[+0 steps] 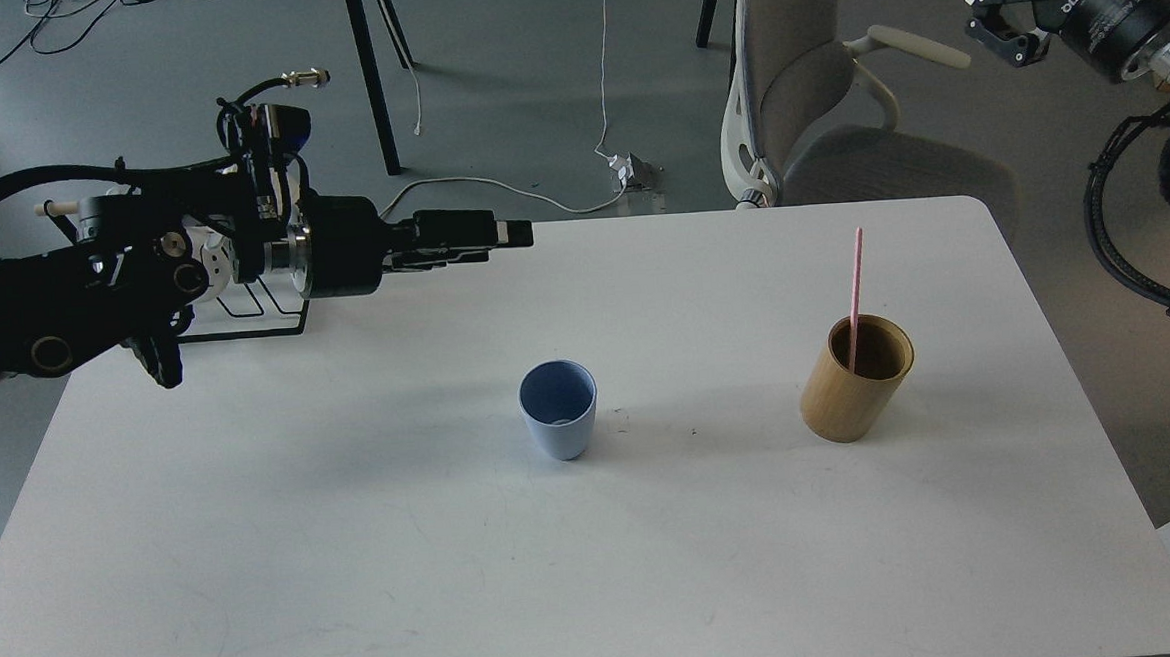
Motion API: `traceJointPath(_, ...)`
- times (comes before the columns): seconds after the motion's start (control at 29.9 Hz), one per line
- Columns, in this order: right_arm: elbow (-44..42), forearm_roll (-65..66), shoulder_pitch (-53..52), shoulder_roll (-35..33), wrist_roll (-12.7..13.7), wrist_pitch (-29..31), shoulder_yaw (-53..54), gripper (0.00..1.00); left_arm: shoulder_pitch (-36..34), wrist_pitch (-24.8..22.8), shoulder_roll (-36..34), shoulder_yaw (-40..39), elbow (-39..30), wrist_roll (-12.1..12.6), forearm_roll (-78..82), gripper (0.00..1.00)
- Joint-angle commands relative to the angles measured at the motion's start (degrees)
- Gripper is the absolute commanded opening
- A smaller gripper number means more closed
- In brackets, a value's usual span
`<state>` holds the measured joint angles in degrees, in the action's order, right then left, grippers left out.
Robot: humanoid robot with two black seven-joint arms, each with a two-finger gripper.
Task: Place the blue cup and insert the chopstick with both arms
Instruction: 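Release the blue cup and withdraw the left arm toward the rack, then reach the right gripper to the straw in the brown cup and grasp it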
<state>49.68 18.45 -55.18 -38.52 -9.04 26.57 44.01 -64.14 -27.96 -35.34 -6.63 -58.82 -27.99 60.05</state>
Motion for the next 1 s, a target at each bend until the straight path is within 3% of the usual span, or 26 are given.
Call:
traceJointPath(0.0, 7.34, 14.38, 0.25, -6.20, -0.19, -3.10, -0.24, 0.99, 7.60, -0.04, -1.48, -13.65, -0.59, -0.01, -6.51, 0.89)
traceJointPath(0.23, 20.00, 44.88, 4.55, -14.11, -1.68, -8.81, -3.22, 0.99, 21.23, -0.04, -1.40, -35.18, -3.32, -0.01, -17.67, 0.90)
traceJointPath(0.3, 23.25, 51.48, 5.87, -15.61, -2.04, -11.00, -5.32, 0.99, 23.52, -0.04, -1.05, -38.27, -3.93, -0.01, -19.35, 0.91)
traceJointPath(0.57, 25.99, 70.05, 6.49, -15.62, -2.04, -22.16, -21.49, 0.99, 26.78, -0.04, -0.96, -39.34, -4.38, -0.01, -19.62, 0.92)
traceJointPath(0.77, 20.38, 70.50, 8.68, -9.39, -2.12, -30.25, -27.22, 0.98, 27.22, -0.04, -0.43, -39.34, -4.38, -0.01, -19.71, 0.93)
traceJointPath(0.97, 16.94, 70.58, 9.65, -3.50, -2.12, -31.49, -27.31, 0.96, 27.31, -0.04, 0.80, -39.34, -4.38, -0.01, -19.71, 0.94)
